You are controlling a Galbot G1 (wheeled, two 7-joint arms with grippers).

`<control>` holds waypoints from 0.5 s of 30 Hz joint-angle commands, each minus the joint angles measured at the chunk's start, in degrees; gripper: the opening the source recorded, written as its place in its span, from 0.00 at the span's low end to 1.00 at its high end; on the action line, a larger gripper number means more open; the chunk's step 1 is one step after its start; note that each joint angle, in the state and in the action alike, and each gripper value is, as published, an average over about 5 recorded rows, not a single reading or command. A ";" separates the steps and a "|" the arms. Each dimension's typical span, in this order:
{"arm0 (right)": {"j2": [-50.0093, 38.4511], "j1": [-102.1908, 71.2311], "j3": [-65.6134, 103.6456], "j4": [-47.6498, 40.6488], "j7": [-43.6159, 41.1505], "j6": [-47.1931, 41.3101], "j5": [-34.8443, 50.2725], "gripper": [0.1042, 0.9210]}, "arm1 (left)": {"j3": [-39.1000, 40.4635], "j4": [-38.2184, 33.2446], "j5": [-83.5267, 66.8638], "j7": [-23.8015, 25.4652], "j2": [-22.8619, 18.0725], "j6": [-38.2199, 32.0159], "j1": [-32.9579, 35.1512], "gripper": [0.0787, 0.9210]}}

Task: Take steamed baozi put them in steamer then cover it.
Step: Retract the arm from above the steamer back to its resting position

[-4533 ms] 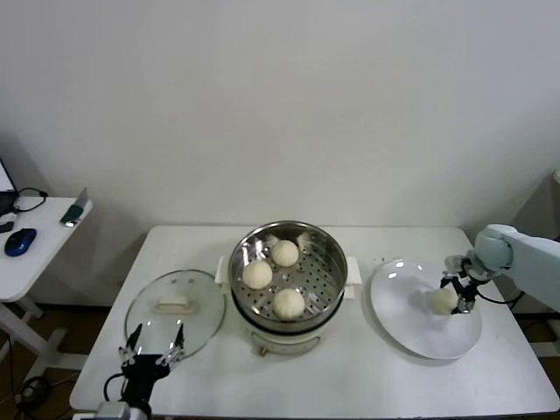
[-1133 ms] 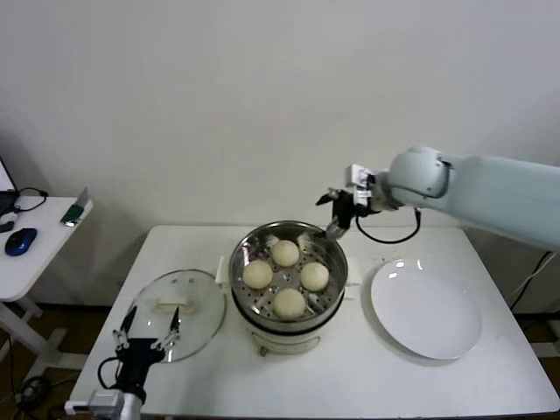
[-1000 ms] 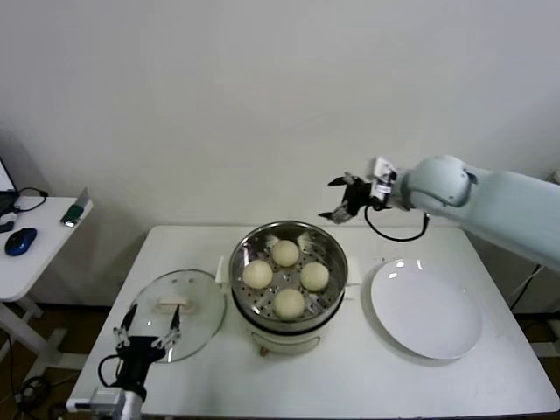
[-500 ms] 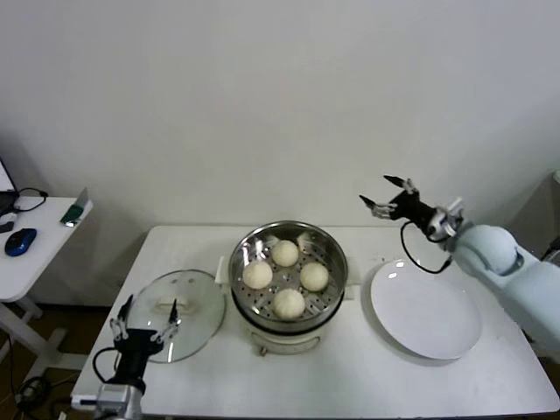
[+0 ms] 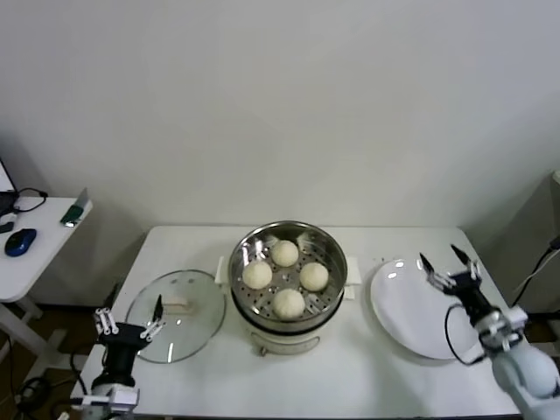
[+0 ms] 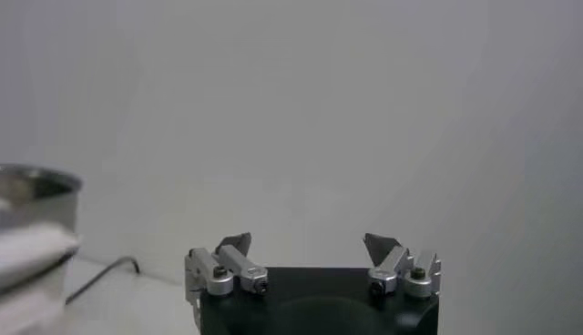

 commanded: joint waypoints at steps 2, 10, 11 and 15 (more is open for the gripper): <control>12.54 -14.30 8.46 2.37 1.45 9.96 -6.94 0.88 | 0.22 0.96 36.88 -8.36 2.94 4.50 -0.21 0.88; 14.49 -14.72 8.49 4.17 2.46 11.74 -8.42 0.88 | 3.32 11.53 48.92 -7.95 2.55 5.35 -3.09 0.88; 14.53 -14.71 8.64 4.23 2.59 11.91 -8.42 0.88 | 3.68 13.16 49.74 -8.17 2.31 5.27 -3.60 0.88; 14.39 -14.73 9.09 4.15 2.81 12.26 -8.19 0.88 | 4.60 18.27 52.27 -8.80 1.23 4.81 -5.32 0.88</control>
